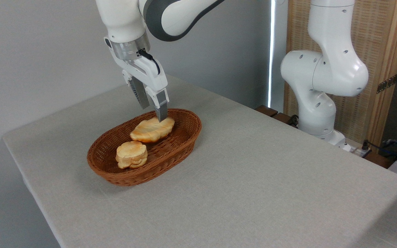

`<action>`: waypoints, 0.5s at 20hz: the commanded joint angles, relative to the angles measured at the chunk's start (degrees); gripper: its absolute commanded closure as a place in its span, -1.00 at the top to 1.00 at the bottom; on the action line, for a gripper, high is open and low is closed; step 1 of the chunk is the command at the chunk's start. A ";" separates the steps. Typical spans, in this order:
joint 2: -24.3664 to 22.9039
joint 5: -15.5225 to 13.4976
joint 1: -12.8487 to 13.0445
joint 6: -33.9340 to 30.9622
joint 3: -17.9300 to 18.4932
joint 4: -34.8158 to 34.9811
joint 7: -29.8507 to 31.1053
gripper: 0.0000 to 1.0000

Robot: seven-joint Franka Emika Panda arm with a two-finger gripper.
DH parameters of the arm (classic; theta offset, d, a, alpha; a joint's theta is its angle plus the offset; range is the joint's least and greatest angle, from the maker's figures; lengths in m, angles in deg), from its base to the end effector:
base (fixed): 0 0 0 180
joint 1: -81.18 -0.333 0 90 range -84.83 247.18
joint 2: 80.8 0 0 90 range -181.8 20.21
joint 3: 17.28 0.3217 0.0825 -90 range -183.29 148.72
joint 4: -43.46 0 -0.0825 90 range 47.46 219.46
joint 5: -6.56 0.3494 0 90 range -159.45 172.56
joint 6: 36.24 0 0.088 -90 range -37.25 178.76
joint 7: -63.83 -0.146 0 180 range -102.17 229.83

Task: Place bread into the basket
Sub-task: 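Lower the loaf into the basket beside the bun and open gripper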

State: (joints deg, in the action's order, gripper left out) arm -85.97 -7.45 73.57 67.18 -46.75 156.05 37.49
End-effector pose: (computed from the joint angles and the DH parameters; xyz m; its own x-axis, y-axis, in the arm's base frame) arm 0.4433 -0.2157 0.4795 0.7176 -0.6965 0.0065 -0.6826 -0.7014 0.2053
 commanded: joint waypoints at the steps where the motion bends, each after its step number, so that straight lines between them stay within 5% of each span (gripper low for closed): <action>1: -0.98 -0.24 -0.66 -0.07 0.38 -0.26 0.06 1.00; 6: -1.86 -0.06 -1.62 -0.68 1.26 -3.94 0.15 1.00; 10: -0.99 0.72 -7.59 -7.42 1.43 -11.84 -0.46 1.00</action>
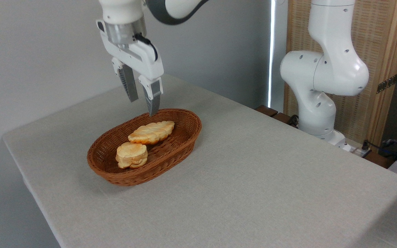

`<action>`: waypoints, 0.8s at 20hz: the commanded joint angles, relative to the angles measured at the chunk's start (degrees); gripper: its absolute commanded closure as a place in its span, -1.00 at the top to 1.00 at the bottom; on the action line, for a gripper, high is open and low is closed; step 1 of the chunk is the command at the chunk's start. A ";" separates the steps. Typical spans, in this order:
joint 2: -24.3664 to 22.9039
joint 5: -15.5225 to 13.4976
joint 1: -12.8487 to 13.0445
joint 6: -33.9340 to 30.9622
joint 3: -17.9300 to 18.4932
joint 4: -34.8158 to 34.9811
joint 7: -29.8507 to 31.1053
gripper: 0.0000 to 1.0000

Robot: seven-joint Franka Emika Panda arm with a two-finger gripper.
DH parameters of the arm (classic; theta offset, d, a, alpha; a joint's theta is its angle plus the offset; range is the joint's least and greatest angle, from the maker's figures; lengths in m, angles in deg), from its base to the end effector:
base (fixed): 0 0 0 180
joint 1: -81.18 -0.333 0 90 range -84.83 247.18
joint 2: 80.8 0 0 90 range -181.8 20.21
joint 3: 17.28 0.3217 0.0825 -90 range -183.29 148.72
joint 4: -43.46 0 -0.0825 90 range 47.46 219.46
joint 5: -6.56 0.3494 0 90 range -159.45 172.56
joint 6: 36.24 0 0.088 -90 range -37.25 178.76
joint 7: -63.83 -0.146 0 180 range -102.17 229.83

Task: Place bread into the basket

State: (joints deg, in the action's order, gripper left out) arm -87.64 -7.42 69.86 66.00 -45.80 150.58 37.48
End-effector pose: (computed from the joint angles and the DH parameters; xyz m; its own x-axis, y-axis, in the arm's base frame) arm 0.4647 -0.1856 0.5326 0.7609 -0.6418 0.0954 -0.6483 -0.7454 0.1553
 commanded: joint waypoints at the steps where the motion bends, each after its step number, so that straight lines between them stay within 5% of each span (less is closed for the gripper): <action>1: 2.09 2.97 -4.58 -9.14 0.83 -9.79 -1.24 1.00; 4: 7.10 10.97 -4.59 -16.28 1.45 -18.24 -2.57 1.00; 6: 8.25 13.27 -4.59 -16.64 3.11 -20.63 -3.44 1.00; 11: 8.25 13.10 -0.82 -16.64 11.71 -21.86 -12.76 1.00; 16: 7.55 13.19 -0.11 -16.47 13.92 -21.69 -13.64 1.00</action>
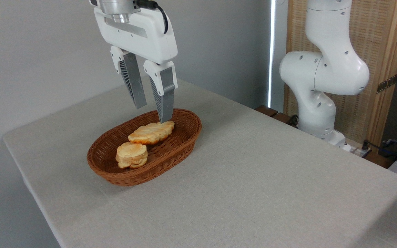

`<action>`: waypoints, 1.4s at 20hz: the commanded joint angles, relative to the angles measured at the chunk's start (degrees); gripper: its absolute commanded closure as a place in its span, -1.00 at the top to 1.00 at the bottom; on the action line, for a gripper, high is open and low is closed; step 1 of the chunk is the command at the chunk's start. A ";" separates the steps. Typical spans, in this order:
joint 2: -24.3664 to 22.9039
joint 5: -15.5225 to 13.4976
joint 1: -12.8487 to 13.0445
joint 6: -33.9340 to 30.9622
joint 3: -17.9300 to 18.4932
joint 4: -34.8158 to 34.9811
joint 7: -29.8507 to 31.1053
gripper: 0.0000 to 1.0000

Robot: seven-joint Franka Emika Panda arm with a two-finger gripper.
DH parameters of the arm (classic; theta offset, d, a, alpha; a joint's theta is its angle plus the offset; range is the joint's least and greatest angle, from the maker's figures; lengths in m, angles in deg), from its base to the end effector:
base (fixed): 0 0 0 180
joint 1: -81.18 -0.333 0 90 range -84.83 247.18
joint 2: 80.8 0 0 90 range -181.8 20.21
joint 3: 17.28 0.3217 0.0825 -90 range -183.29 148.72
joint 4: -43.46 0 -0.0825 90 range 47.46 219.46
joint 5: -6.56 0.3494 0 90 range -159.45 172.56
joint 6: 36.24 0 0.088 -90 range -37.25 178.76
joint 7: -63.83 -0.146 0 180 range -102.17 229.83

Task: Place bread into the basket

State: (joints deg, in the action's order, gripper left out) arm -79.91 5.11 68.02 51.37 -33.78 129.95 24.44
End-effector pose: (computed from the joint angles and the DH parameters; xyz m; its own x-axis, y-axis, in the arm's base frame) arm 0.5201 -0.0329 0.6065 0.7338 -0.6790 0.0224 -0.6794 -0.7335 0.0200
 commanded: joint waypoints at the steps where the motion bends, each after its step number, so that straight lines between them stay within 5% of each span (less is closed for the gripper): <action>1: -0.36 0.65 3.03 -1.75 2.86 -0.89 -0.60 1.00; 4: -0.27 0.65 12.50 -1.48 11.81 -0.71 -0.60 1.00; 5: -0.27 0.65 13.84 -1.40 13.32 -0.71 -0.60 1.00; 9: 0.25 0.74 13.94 -0.96 13.68 0.17 -0.69 1.00; 14: -0.54 0.65 14.03 7.21 13.77 5.79 -0.60 1.00; 28: -1.41 0.65 14.12 6.96 13.59 7.64 -0.68 1.00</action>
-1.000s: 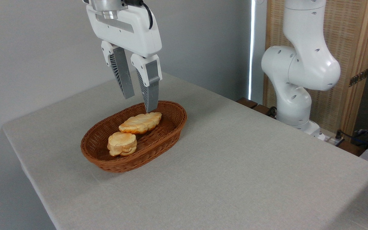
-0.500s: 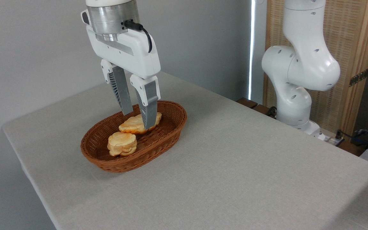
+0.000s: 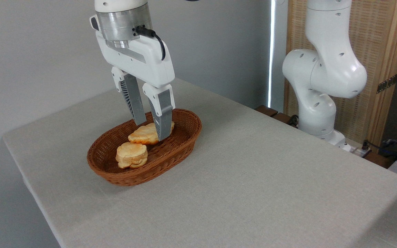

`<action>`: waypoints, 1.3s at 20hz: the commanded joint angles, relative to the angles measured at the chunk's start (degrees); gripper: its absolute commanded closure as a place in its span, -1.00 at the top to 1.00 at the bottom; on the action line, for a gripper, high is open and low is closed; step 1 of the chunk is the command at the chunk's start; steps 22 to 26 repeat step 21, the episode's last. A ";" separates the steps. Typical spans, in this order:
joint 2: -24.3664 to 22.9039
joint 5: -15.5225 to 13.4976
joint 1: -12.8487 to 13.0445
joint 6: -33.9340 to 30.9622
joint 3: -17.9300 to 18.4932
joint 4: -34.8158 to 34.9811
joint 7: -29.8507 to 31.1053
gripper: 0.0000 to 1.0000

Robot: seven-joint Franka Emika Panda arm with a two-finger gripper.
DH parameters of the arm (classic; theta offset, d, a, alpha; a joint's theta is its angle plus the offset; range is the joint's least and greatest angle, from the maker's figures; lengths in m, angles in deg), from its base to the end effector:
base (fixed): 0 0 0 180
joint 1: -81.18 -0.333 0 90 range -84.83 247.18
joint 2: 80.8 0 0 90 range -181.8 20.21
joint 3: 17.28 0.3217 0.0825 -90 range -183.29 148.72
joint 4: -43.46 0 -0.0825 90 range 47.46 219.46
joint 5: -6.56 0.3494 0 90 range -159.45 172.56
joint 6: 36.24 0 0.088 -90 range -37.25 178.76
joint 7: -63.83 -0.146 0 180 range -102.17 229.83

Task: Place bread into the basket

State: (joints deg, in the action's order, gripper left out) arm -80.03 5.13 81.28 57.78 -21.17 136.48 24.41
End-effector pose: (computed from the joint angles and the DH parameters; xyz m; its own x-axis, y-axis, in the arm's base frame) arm 0.5280 -0.0401 0.5672 0.7276 -0.6857 0.0195 -0.6860 -0.7274 0.0174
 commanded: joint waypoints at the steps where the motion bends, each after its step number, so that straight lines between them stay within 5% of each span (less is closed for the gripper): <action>1: -1.29 0.64 0.86 0.46 0.98 1.03 -0.66 1.00; 26: -2.08 0.73 0.86 -1.12 1.33 0.94 -0.84 1.00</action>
